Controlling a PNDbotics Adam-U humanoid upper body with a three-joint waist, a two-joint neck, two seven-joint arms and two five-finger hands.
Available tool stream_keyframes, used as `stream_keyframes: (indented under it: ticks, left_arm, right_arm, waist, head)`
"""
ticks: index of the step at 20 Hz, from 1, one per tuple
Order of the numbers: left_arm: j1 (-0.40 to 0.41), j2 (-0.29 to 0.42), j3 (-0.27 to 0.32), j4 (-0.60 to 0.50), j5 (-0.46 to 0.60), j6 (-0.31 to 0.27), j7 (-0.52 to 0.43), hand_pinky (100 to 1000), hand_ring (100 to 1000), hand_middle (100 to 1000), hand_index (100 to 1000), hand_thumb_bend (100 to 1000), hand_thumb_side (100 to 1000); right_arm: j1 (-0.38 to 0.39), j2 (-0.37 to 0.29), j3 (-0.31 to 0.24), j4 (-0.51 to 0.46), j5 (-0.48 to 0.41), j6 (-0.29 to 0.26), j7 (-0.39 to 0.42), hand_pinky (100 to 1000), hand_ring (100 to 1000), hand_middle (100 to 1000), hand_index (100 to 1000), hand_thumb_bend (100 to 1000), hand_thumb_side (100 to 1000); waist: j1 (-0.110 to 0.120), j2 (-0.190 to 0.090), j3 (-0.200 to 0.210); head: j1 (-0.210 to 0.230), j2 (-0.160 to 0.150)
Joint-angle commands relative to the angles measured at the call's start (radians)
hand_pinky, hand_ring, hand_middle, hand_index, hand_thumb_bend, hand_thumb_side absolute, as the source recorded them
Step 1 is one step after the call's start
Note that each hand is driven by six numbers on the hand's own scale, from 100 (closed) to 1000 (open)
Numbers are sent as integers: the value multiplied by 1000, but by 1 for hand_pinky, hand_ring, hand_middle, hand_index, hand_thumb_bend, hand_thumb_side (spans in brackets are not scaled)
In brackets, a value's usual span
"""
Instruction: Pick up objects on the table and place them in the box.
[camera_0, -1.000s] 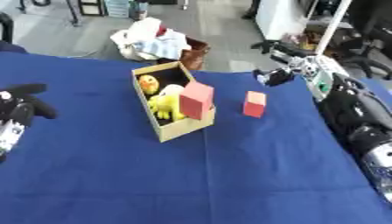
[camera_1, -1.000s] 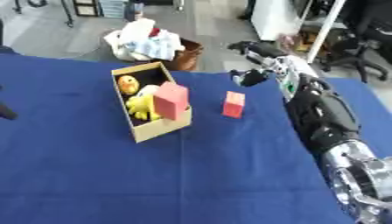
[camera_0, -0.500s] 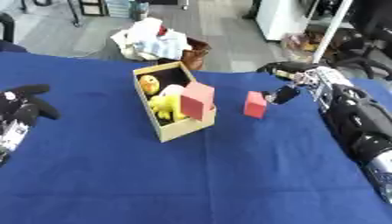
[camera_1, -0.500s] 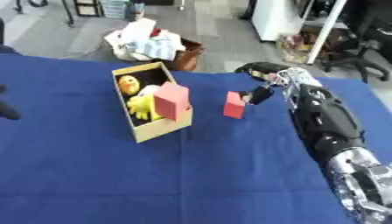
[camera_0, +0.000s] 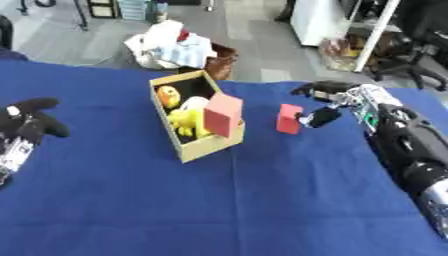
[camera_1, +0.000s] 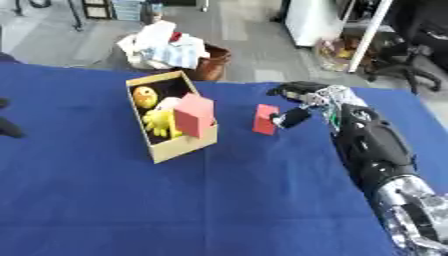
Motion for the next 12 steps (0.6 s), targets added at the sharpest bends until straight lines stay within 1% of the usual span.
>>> stream_keyframes:
  ticks: [1, 2, 4, 7, 10, 12]
  left_arm:
    - [-4, 18, 8, -10, -1, -1, -5, 842, 675, 605, 881, 100, 723]
    - [-4, 18, 8, -9, -1, -1, -6, 842, 687, 606, 881, 100, 724]
    - [-5, 17, 7, -9, -1, -2, -7, 842, 705, 607, 881, 100, 723]
    - [-5, 16, 7, -9, -1, -2, -8, 841, 710, 607, 881, 100, 725]
    - [-5, 14, 6, -9, 0, -2, -9, 841, 713, 607, 881, 100, 728]
    - [-6, 12, 5, -9, 0, -3, -10, 841, 714, 607, 881, 100, 729]
  right_arm:
    - [-16, -13, 9, -28, 4, -15, 6, 853, 917, 940, 1000, 100, 601]
    - [-15, -10, 12, -30, 11, -16, 7, 853, 917, 938, 1000, 100, 616]
    - [-12, -4, 14, -31, 26, -15, 4, 851, 913, 935, 1000, 100, 616]
    - [-7, 7, 10, -28, 43, -10, -9, 847, 908, 929, 1000, 100, 605]
    - [-3, 18, 3, -20, 48, -1, -28, 838, 894, 912, 1000, 100, 564]
    - [-1, 24, 1, -12, 49, 5, -39, 836, 890, 910, 1000, 100, 574]
  waist:
    - [10, -7, -4]
    - [11, -7, -5]
    - [13, -7, -6]
    - [16, -4, -4]
    - [20, -1, -1]
    - [22, 0, 0]
  head:
    - [1, -1]
    - [0, 0]
    - [-1, 1]
    - [-2, 2]
    - [-6, 3]
    - [-7, 4]
